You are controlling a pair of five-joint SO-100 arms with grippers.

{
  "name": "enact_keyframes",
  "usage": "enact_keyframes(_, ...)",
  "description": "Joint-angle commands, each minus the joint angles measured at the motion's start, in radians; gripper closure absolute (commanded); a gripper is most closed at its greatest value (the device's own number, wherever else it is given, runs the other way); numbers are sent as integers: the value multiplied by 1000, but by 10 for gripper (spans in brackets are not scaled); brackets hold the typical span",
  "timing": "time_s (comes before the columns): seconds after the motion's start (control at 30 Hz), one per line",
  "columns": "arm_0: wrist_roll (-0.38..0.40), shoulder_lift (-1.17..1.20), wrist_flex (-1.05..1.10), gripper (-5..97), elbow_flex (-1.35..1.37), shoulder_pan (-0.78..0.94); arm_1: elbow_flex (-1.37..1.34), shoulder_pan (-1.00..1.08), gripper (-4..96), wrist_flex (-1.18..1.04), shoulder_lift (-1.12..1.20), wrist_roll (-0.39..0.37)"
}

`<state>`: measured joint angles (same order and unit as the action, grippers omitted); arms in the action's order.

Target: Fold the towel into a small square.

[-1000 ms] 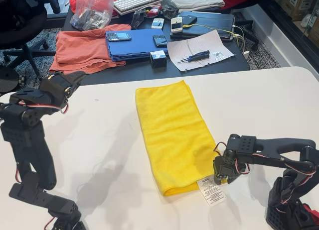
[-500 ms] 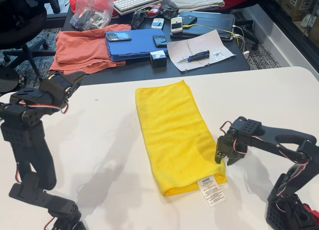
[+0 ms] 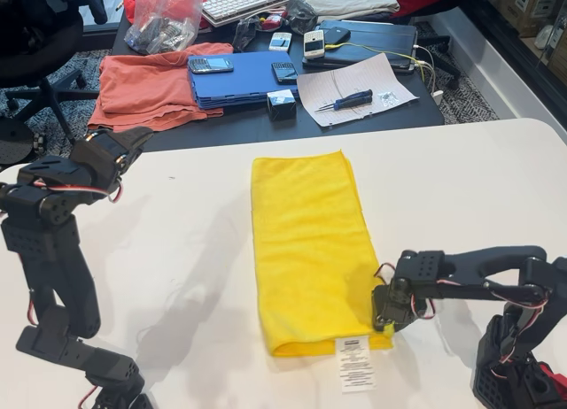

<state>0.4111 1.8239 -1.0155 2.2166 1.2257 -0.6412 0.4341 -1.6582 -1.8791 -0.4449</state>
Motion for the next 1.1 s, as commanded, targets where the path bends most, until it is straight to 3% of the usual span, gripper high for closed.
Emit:
enact_keyframes(0.0, -23, -40, 48, 813, 8, 83, 14, 3, 805, 3, -3, -2)
enact_keyframes(0.17, -15, -106, 83, 936, 28, 259, 14, 3, 805, 3, -15, -2)
enact_keyframes(0.43, 57, -94, 63, 922, 29, 374, 15, 2, 805, 3, -34, 0)
enact_keyframes(0.67, 155, 353, -135, 922, -37, 485, 15, -11, 805, 3, -43, 0)
enact_keyframes(0.87, 175, 643, -296, 922, -199, 155, 14, -120, 805, 3, -41, 0)
enact_keyframes(0.97, 179, 634, -308, 922, -241, -67, 14, -133, 805, 3, -35, 0)
enact_keyframes(1.07, 235, 558, -276, 922, -261, -256, 8, -130, 805, 3, -32, 0)
